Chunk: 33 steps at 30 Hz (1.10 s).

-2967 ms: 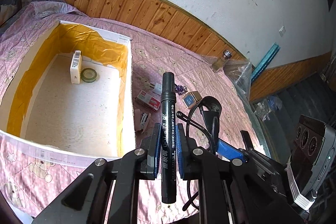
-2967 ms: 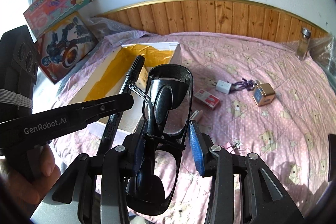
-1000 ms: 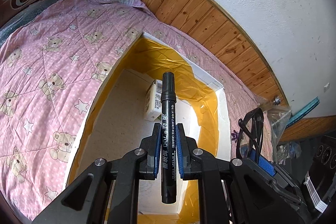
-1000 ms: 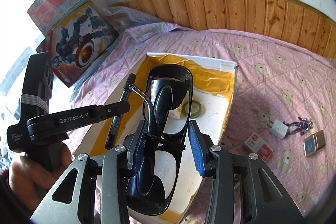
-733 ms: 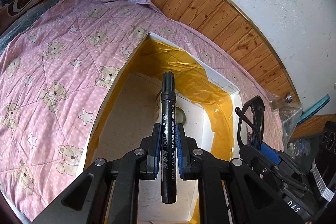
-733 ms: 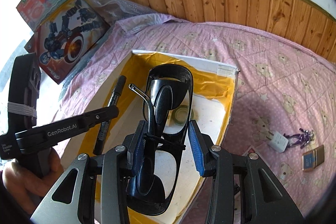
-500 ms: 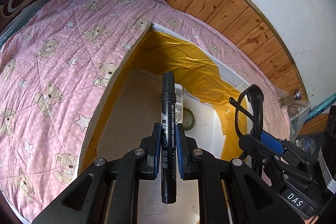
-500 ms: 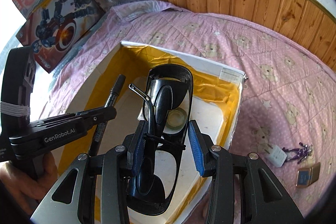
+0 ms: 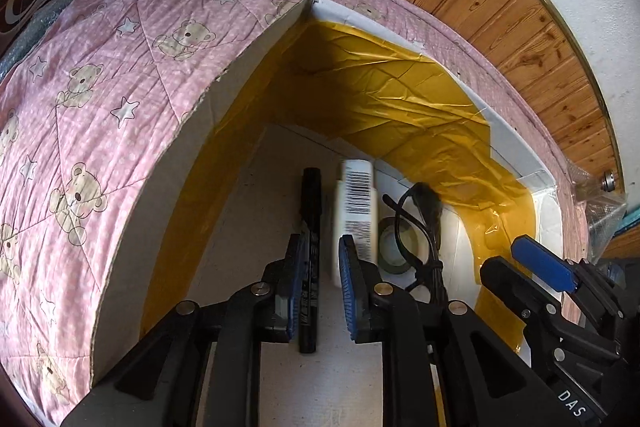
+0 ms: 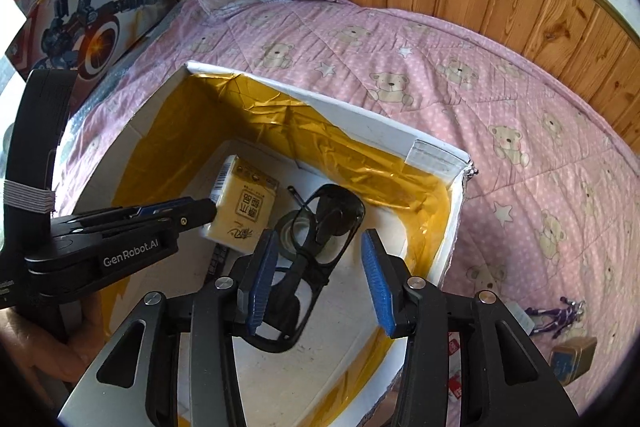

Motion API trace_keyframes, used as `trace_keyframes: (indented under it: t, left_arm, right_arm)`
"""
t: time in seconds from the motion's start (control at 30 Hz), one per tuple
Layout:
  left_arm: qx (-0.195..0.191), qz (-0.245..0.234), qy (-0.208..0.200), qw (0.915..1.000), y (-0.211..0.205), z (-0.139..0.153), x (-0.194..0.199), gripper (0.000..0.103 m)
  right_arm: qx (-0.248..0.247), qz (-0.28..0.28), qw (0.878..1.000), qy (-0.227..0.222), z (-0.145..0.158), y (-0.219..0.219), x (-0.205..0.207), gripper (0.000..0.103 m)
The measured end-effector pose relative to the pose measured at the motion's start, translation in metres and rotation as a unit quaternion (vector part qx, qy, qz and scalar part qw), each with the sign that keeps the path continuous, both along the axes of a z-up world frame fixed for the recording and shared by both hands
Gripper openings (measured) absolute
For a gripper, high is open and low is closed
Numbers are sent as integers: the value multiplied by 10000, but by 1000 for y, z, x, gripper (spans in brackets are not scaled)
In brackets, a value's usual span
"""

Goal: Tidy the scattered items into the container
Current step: 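Open both tools to drop the marker and glasses into the box, then withdraw both tools from the box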

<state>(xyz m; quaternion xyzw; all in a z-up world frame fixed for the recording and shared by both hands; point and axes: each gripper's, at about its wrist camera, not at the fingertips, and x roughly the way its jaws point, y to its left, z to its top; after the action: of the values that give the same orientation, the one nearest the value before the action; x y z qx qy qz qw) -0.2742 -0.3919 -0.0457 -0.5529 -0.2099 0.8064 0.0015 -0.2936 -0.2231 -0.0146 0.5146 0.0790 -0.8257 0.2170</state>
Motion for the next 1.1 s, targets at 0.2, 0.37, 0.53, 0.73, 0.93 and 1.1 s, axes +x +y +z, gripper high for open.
trace_keyframes:
  t: [0.2,0.37,0.53,0.73,0.93,1.1]
  left_arm:
    - [71,14,-10,10000,-3,1,5,22]
    - [56,41,57,10000,-8,10,20,22]
    - [29,95,104,9999,-8,18,35,23]
    - [47,146,211,9997,-7,33,46,29]
    - [91,130,382,9991,-3,51,65,29]
    - [167,89,444,9988,2,62,90,31]
  right_arm:
    - [-367,-64,9993,-85,5,9,12,46]
    - [-778,-186,9967,-163,10,18,32,46]
    - [-1083,-224,9936,-229,11,25,55,46]
    - [-1261,-287,9914,-187,17,32,78,46]
    - [-1364,-259,9903,-106,29,34,105,46]
    - [-1410,-167,9899,-48,38,30,132,46]
